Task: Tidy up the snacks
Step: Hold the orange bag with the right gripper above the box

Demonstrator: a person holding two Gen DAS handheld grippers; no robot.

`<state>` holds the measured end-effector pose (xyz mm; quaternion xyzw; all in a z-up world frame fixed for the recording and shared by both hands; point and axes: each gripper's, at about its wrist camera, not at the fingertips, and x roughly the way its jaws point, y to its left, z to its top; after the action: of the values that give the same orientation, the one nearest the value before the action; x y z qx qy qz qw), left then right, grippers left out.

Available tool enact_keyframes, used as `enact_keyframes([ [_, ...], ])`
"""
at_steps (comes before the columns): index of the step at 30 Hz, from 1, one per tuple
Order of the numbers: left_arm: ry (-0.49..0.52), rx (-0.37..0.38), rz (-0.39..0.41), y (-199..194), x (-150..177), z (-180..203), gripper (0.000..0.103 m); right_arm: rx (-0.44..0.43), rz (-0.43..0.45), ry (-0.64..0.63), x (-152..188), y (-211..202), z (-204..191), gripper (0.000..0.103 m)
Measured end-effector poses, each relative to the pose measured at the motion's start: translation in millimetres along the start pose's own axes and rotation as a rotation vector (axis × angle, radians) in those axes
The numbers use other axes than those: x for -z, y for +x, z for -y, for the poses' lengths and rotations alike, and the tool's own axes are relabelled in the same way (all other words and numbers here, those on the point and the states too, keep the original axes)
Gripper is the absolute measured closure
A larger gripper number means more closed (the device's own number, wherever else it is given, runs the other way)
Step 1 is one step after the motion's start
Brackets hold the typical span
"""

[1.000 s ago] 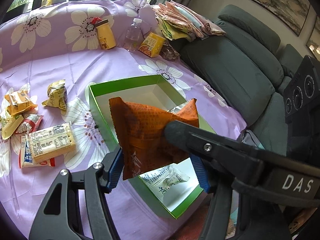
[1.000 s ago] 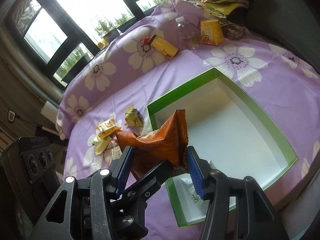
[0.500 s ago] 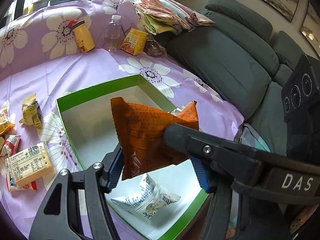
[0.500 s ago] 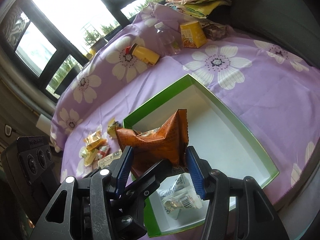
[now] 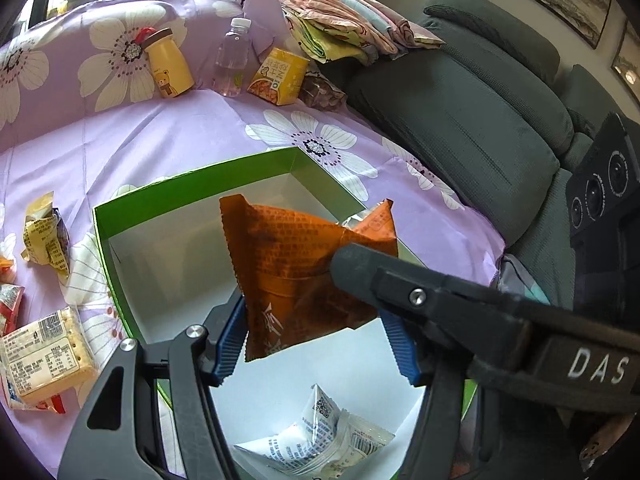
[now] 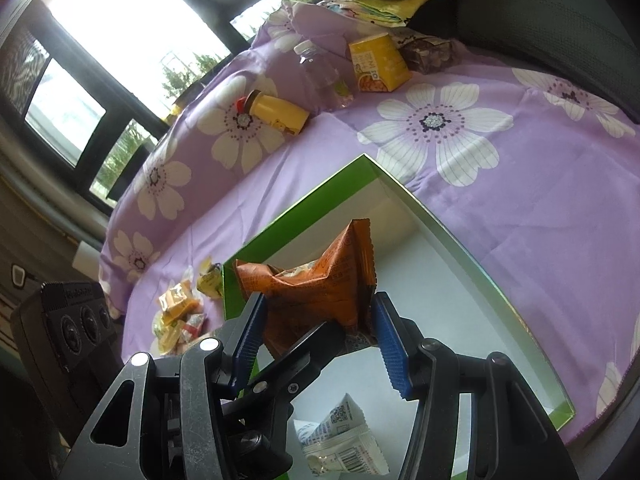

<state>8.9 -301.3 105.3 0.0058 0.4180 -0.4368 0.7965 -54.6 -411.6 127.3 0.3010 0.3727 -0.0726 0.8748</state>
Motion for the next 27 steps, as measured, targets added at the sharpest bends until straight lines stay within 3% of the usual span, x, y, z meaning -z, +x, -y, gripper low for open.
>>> enact_keyframes([
  [12, -0.001, -0.004, -0.015, 8, 11, 4, 0.042, -0.026, -0.031, 0.098, 6, 8, 26, 0.046],
  [27, -0.028, -0.036, -0.042, 11, 11, -9, 0.042, -0.003, -0.065, 0.087, 10, 24, 16, 0.046],
])
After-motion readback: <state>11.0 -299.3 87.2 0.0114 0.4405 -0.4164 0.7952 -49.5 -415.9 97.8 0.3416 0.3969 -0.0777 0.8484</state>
